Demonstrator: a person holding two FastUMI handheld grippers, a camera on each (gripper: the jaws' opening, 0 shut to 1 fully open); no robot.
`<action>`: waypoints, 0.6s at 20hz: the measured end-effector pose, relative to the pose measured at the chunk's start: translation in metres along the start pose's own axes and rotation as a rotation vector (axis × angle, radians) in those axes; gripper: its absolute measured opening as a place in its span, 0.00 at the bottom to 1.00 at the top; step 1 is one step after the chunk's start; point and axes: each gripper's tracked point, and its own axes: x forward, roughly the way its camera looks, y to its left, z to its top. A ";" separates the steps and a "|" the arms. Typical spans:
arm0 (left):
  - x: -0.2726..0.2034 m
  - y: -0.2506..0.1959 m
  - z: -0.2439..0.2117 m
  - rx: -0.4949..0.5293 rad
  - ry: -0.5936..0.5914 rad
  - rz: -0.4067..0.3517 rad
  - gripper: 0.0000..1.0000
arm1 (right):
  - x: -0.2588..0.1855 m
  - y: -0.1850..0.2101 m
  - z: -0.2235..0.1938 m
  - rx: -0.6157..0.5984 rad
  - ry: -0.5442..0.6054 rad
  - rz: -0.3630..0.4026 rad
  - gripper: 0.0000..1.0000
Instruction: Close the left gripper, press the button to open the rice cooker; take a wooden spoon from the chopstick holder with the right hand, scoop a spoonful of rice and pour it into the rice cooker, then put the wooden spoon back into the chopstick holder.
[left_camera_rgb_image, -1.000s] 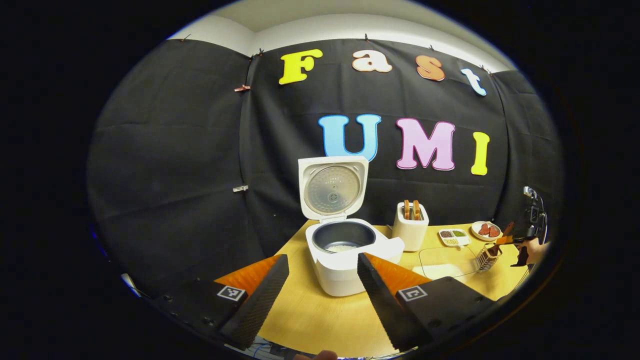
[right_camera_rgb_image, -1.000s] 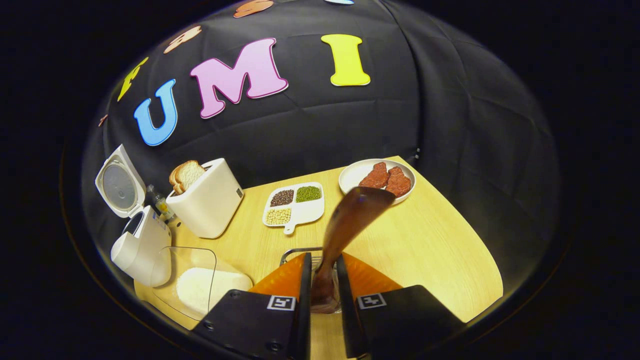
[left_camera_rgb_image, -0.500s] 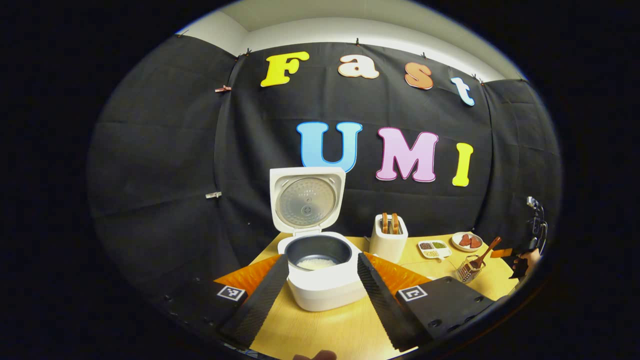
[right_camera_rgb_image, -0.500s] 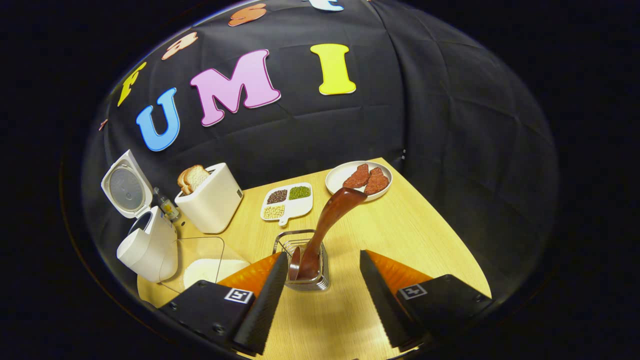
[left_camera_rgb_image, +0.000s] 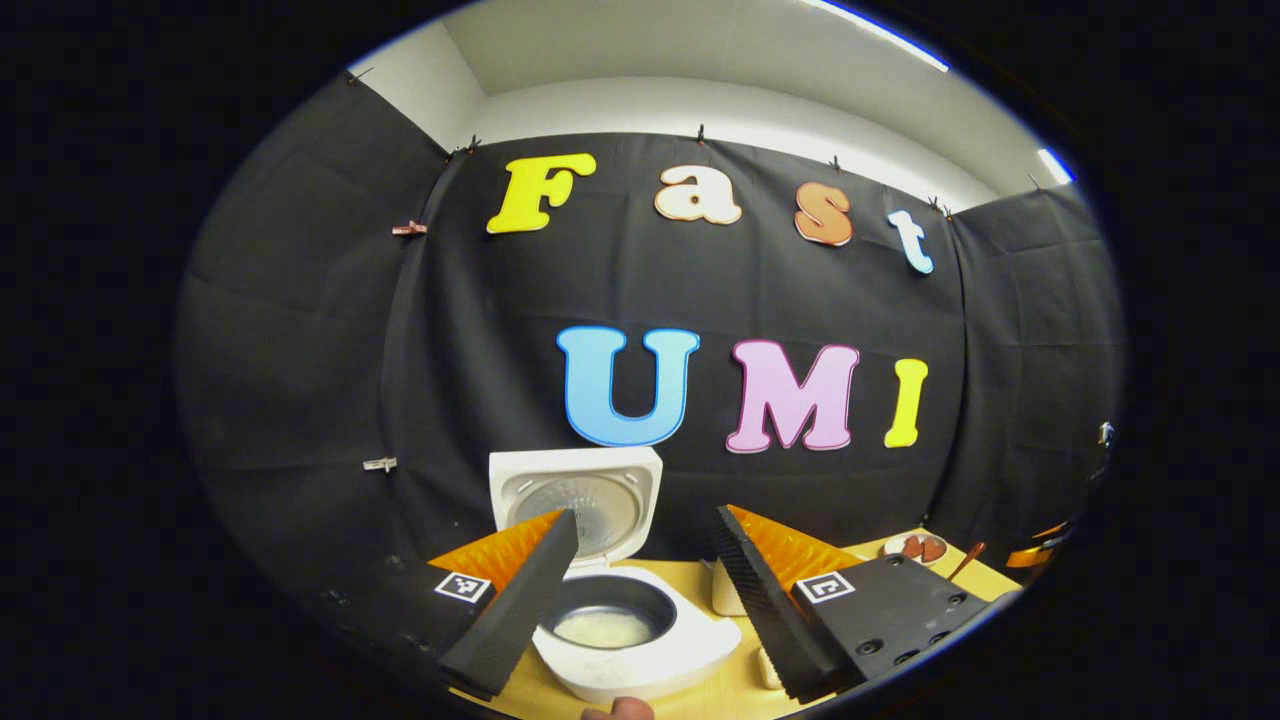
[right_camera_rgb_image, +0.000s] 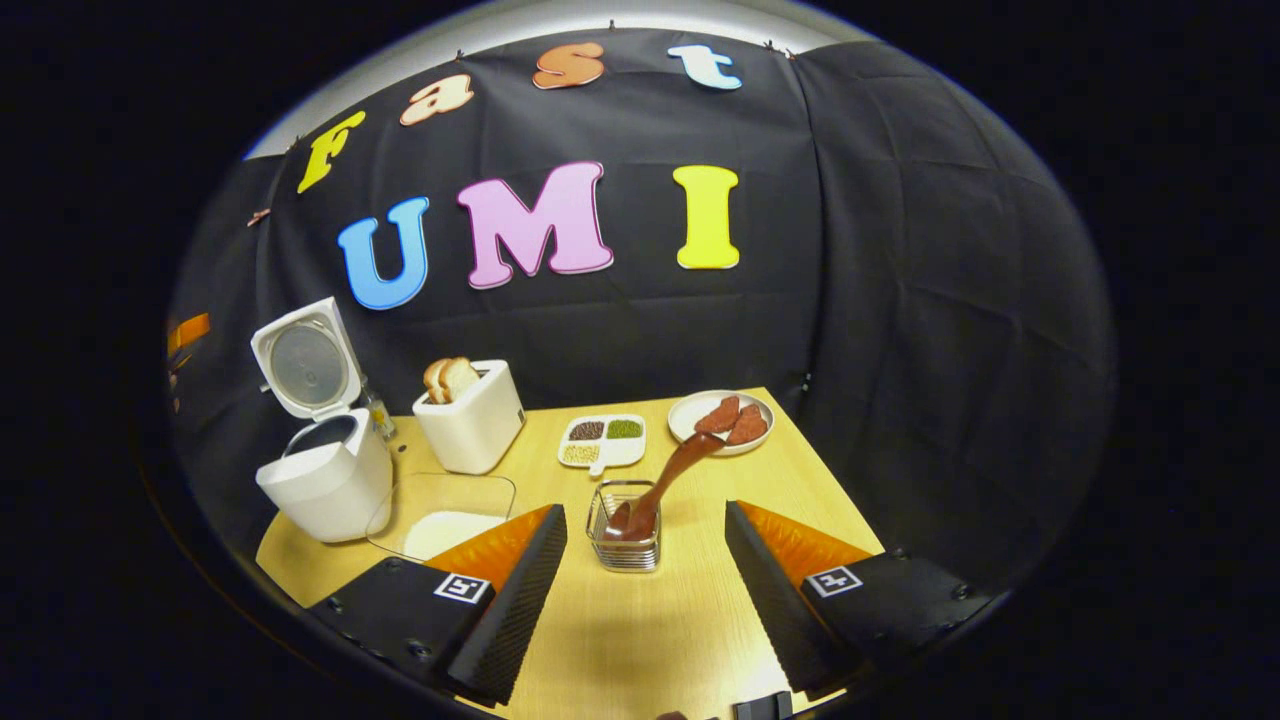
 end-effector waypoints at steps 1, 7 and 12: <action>0.009 0.002 0.012 -0.001 -0.021 -0.001 0.95 | -0.007 0.001 0.010 0.011 -0.025 -0.005 0.98; 0.075 0.024 0.058 -0.009 -0.112 0.032 0.95 | -0.032 0.003 0.028 0.004 -0.075 -0.041 0.98; 0.140 0.058 0.063 -0.056 -0.108 0.091 0.95 | -0.045 0.000 0.026 -0.004 -0.077 -0.073 0.99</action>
